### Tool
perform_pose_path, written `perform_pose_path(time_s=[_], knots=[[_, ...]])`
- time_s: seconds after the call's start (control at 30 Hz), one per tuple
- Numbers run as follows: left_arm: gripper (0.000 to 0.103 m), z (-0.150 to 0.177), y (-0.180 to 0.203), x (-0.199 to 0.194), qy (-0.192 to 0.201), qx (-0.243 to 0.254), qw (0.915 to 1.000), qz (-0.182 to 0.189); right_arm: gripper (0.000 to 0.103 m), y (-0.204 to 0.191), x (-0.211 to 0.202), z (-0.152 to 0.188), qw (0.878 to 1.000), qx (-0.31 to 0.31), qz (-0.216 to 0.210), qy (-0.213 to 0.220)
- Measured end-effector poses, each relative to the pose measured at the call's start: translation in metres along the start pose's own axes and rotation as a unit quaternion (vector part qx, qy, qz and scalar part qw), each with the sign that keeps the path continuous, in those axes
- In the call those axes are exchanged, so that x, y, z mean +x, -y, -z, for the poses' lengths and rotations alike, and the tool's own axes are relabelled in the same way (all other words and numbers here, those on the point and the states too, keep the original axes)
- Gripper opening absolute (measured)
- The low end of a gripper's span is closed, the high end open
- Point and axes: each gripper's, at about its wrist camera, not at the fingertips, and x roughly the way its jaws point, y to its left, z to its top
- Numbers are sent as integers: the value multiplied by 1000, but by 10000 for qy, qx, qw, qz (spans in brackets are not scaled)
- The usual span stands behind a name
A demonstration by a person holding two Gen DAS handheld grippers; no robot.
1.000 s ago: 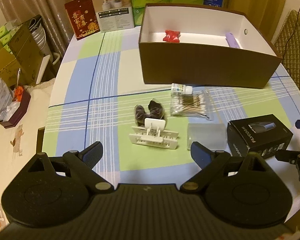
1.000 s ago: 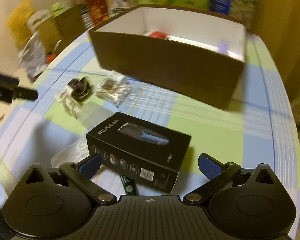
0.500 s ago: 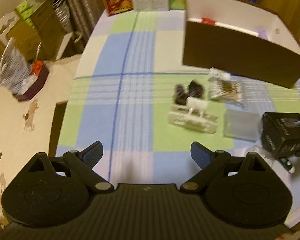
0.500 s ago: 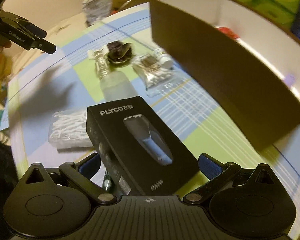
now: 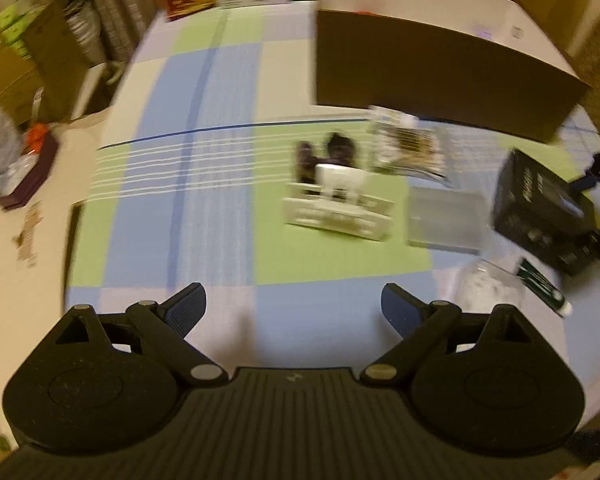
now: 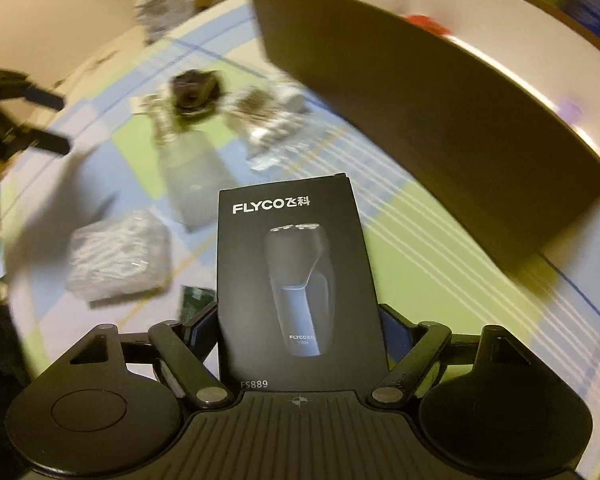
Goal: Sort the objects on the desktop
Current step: 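Grasp the black FLYCO shaver box with the right tool, then grasp the clear floss pick box with the left tool while the right tool holds the shaver box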
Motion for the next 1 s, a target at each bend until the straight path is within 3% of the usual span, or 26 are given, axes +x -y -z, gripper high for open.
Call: perform_pose_path(time_s=[0.17, 0.4, 0.53, 0.7, 1.0], knots=[[92, 0, 31, 9, 47, 491, 9979, 409, 78, 10, -16, 27, 9923, 969, 757, 113], [92, 6, 71, 18, 32, 1179, 9888, 917, 78, 9, -46, 76, 9605, 2350, 1471, 246], [92, 13, 90, 22, -11, 1526, 9816, 1145, 78, -2, -59, 101, 9473, 2754, 1617, 263], [90, 20, 109, 29, -28, 1855, 9739, 1306, 78, -22, -70, 123, 9410, 2943, 1657, 198], [66, 28, 135, 50, 13, 2346, 9647, 1201, 78, -43, -78, 141, 9341, 3173, 1602, 342]])
